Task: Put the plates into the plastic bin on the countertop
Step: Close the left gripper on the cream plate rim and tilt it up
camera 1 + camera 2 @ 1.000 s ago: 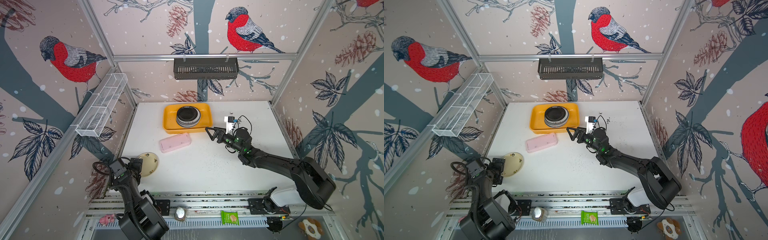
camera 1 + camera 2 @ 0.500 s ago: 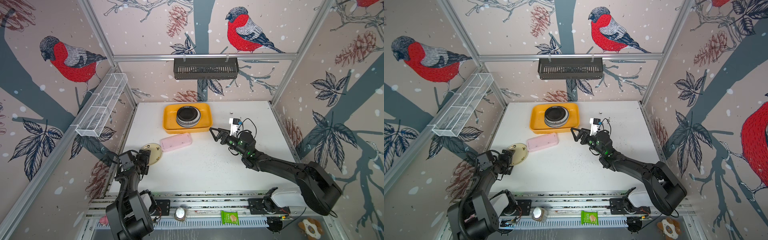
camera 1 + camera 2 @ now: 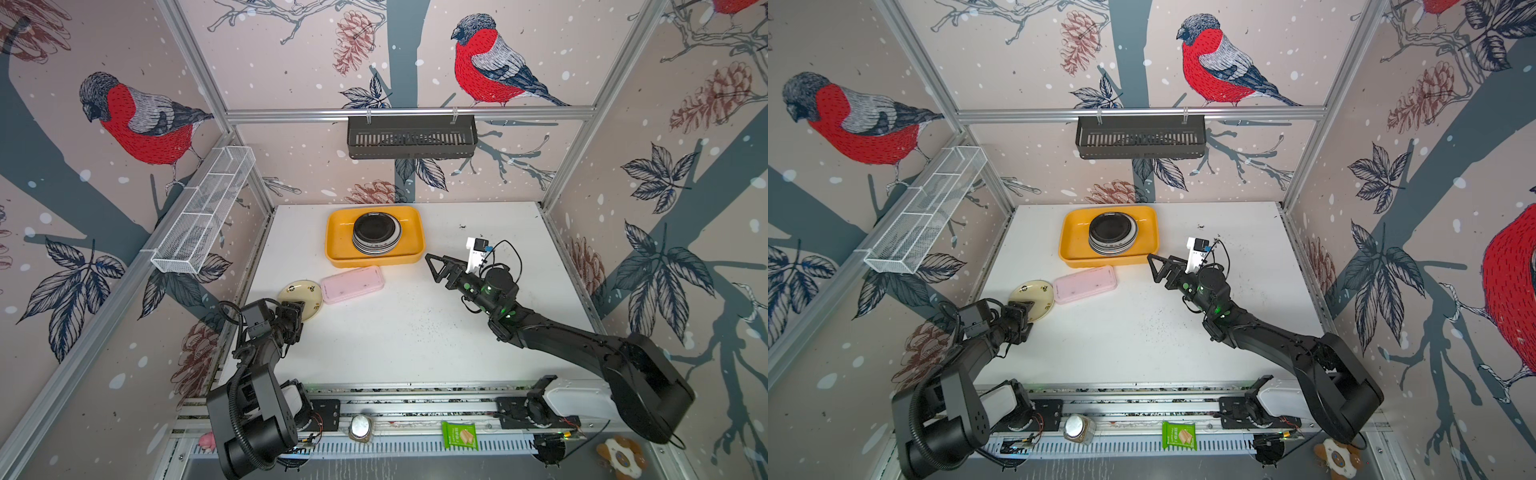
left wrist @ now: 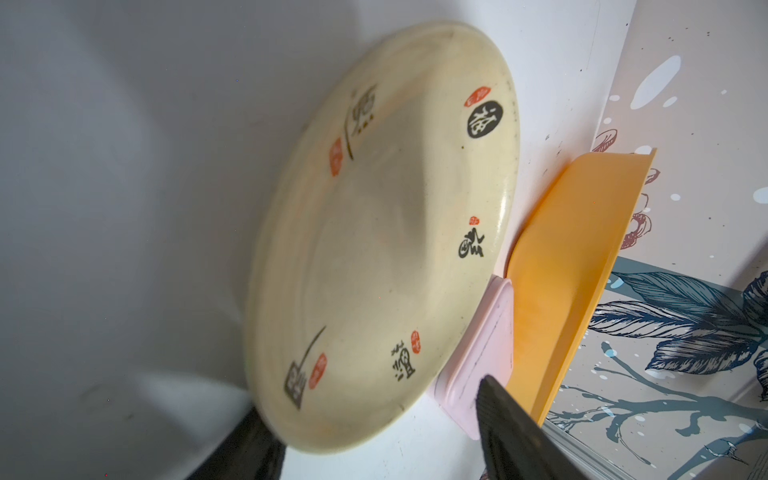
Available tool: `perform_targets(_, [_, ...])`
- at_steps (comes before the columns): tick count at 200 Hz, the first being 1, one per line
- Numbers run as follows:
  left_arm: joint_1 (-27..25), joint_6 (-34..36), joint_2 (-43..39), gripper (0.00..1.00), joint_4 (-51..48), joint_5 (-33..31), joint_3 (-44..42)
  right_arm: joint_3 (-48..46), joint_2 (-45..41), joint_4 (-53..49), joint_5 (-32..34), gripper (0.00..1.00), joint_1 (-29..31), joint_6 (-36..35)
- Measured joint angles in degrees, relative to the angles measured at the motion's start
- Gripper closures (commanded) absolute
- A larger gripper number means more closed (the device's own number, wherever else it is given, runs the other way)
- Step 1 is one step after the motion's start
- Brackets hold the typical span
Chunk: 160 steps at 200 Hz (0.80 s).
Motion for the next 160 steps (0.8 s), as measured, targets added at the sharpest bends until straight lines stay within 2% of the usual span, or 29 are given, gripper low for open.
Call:
perform_targets(34, [-0.04,-0.11,-1.01,0.57,-1.53,-1.46,-0.87,0.02,-0.35,-0.37,0.04,0.0,0.0,0.0])
perform_targets(87, [-0.04,-0.04,1.6,0.72,1.18,-0.96,-1.51,-0.07,-0.81,-0.39,0.42,0.0,0.0,0.0])
perform_targets(117, [-0.04,-0.07,2.05,0.76,2.4,-0.96,-2.03,-0.07,-0.81,-0.42,0.44,0.0,0.0,0.0])
perform_targets(160, [-0.04,-0.09,3.58,0.89,3.39,-0.87,-1.97,-0.04,-0.55,-0.74,0.46,0.0,0.0,0.0])
